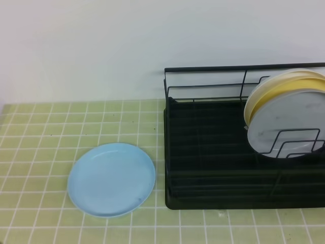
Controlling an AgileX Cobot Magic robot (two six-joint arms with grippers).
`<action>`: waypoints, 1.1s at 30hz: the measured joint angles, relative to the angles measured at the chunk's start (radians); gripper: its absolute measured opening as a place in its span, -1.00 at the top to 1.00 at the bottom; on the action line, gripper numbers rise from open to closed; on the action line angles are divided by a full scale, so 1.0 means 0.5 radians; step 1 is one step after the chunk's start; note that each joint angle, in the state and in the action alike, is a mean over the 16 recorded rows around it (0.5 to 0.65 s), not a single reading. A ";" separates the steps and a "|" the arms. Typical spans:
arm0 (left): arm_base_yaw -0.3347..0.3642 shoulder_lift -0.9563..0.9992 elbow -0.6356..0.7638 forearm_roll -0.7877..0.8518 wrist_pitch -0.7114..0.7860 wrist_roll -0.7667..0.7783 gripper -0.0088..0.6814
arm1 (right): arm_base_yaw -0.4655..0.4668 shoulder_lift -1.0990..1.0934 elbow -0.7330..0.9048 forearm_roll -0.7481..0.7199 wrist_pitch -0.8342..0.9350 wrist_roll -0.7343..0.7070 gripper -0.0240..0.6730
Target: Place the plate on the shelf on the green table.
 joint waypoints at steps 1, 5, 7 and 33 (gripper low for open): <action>0.000 0.060 -0.031 -0.050 0.040 0.057 0.86 | 0.000 0.000 0.000 0.018 0.005 -0.003 0.93; 0.000 0.329 -0.171 -0.216 0.160 0.277 0.61 | 0.000 0.000 0.000 0.085 0.018 -0.012 0.93; 0.000 0.473 -0.243 -0.283 0.191 0.378 0.45 | 0.000 0.000 0.000 0.124 0.016 -0.023 0.93; 0.000 2.211 -1.063 -0.443 0.334 0.954 -0.19 | 0.000 0.000 0.001 0.664 -0.030 -0.604 0.93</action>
